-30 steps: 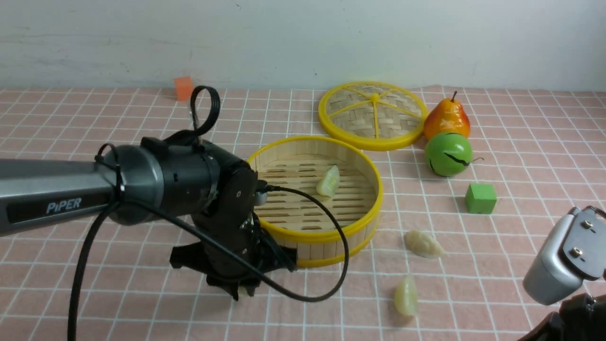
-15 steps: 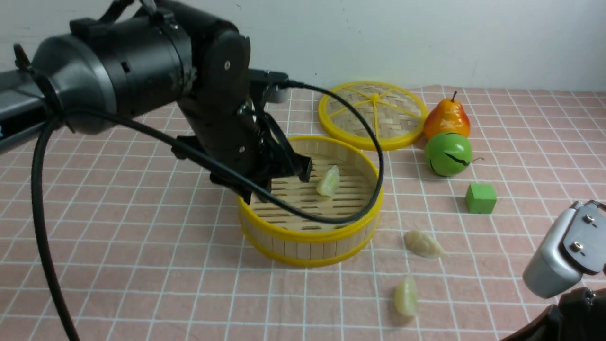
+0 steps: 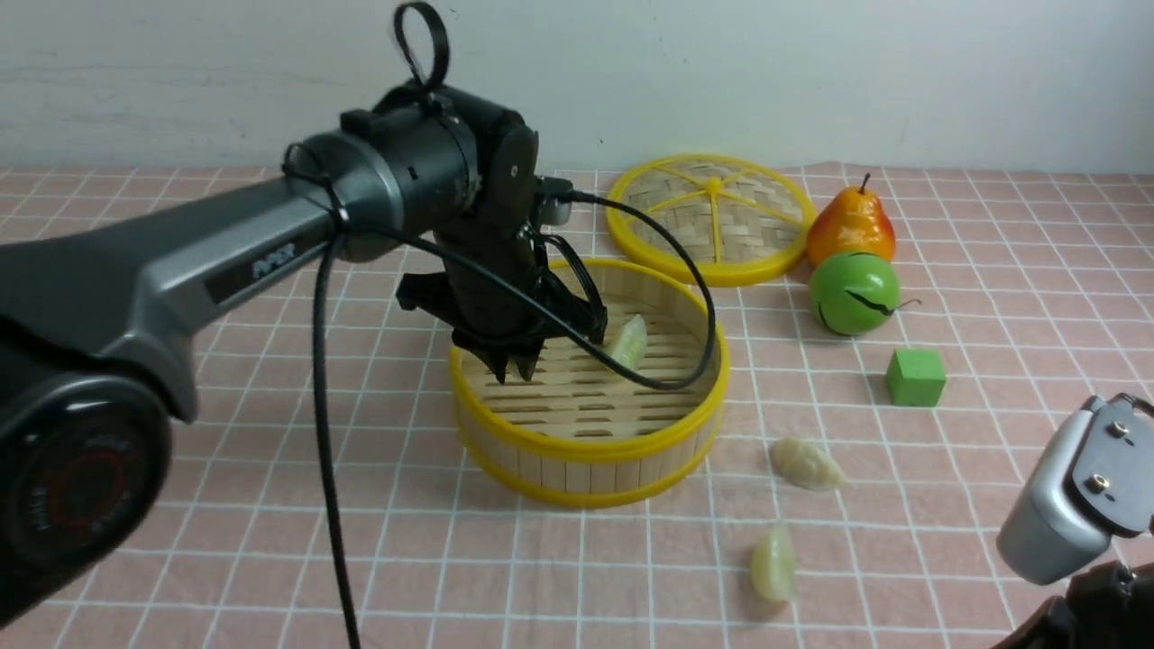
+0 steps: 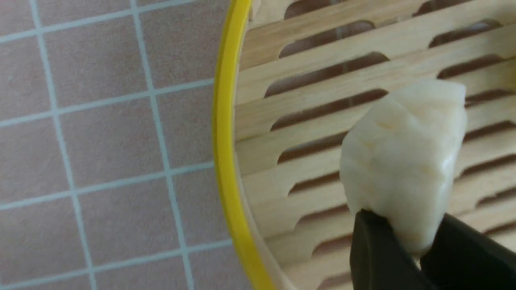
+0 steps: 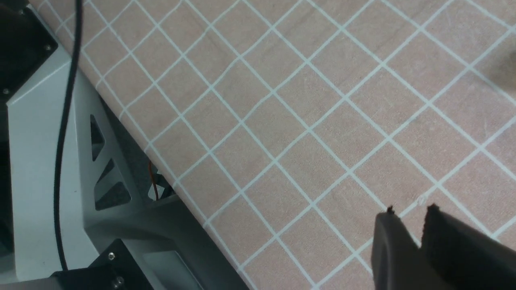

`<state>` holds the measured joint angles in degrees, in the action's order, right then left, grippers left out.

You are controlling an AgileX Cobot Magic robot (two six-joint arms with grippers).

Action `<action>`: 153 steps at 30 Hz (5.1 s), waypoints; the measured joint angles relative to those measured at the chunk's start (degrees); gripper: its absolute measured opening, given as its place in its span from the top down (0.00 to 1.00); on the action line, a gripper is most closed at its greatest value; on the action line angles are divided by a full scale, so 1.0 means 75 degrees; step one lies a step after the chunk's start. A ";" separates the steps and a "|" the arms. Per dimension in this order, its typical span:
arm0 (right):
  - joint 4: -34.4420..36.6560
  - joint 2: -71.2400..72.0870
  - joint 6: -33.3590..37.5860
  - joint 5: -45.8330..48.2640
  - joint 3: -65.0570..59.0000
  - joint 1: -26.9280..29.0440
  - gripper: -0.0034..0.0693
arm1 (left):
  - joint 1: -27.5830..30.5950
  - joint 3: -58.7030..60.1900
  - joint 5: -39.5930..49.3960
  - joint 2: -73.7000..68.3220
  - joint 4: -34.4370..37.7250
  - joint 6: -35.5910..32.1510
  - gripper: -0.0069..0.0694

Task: Put the dumplings into the steamer on the table with the pink tablecloth.
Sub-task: 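Place the dumpling into the bamboo steamer basket with the left gripper, then reach for and grasp a dumpling lying on the table beside the steamer, then place the dumpling in the bamboo steamer basket with the right gripper, then reach for and grasp a dumpling lying on the table beside the steamer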

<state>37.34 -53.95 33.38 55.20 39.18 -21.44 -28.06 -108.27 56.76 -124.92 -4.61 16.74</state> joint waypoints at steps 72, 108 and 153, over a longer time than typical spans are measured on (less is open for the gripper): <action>-0.5039 -0.7123 -0.6782 -0.1834 0.3552 -0.1298 0.39 | 0.0050 0.7543 0.1335 1.1387 0.0396 -0.0453 0.93; -0.5191 -0.9523 -0.5151 -0.0881 0.8885 -0.1996 0.57 | 0.0050 0.7543 0.1306 1.1387 0.0614 -0.0453 0.93; -0.5434 -0.7384 -0.2494 -0.0207 0.5627 0.0007 0.27 | 0.0050 0.7543 0.1195 1.1387 0.0795 -0.0482 0.93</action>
<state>-3.42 -109.33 14.67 53.65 81.38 -21.38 -27.69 -51.70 65.72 -39.52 1.36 13.13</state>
